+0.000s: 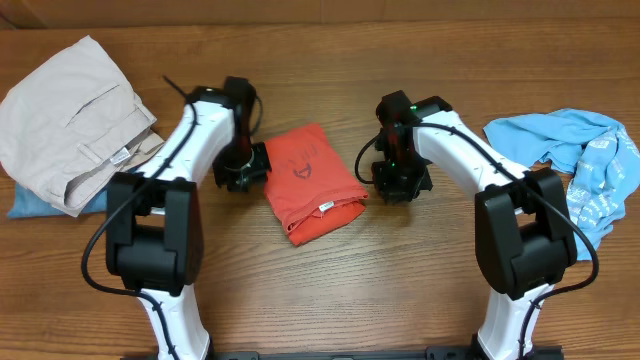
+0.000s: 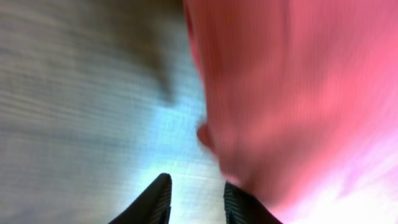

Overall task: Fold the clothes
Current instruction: 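Release the red bundle and move both grippers to its sides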

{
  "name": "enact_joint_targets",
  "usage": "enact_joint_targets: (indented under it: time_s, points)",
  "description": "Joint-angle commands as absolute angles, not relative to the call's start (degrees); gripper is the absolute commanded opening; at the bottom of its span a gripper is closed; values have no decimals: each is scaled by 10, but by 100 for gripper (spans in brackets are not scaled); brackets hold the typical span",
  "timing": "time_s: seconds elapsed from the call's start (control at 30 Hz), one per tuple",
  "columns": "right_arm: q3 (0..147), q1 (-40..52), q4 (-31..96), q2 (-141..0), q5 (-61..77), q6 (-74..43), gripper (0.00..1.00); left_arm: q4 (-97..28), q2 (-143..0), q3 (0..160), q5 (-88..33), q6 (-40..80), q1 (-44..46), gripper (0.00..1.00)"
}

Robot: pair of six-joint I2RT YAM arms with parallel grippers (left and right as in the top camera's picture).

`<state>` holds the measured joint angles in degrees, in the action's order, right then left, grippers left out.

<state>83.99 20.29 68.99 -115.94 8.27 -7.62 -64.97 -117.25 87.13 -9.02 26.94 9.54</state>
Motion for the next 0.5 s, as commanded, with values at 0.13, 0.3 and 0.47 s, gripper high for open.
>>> enact_joint_targets:
  time_s: [0.13, 0.3, 0.47]
  points:
    - [875, 171, 677, -1088, 50, -72, 17, -562, -1153, 886, -213, 282, 63, 33]
    - [874, 166, 676, -1088, 50, -72, 17, -532, -1153, 886, -252, 270, 48, 33]
    - [874, 166, 676, -1088, 50, -72, 18, -555, -1152, 886, -291, 272, 34, 33]
